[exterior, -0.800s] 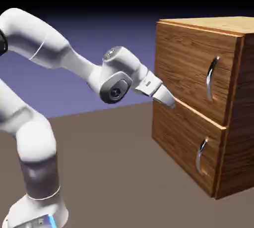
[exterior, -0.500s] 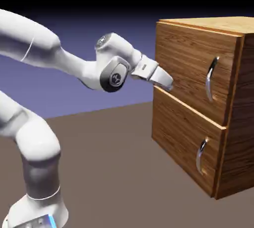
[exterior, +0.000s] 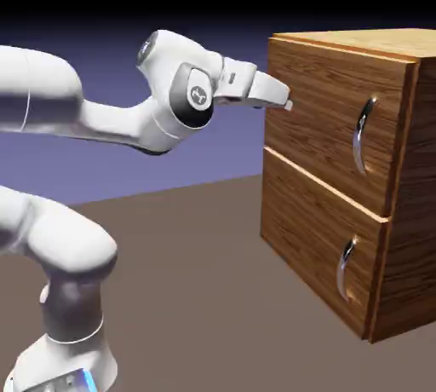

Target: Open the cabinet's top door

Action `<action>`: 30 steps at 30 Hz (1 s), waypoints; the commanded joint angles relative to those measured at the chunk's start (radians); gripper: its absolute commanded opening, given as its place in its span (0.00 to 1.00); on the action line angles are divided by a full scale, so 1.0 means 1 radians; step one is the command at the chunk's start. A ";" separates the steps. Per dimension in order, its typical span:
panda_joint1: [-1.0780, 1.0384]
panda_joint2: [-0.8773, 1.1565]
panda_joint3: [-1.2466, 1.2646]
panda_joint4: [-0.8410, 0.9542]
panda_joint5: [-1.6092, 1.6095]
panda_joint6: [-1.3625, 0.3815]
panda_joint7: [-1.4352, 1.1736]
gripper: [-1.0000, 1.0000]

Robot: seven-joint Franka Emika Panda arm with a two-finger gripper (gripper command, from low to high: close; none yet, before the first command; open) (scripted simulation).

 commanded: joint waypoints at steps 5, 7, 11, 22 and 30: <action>0.099 -0.076 -0.104 0.029 -0.218 -0.035 0.113 1.00; 0.139 -0.107 -0.146 0.041 -0.304 -0.050 0.158 1.00; 0.218 -0.168 -0.229 0.064 -0.478 -0.078 0.248 1.00; 0.437 -0.336 -0.459 0.128 -0.957 -0.156 0.495 1.00; 0.595 -0.458 -0.626 0.175 -1.305 -0.213 0.675 1.00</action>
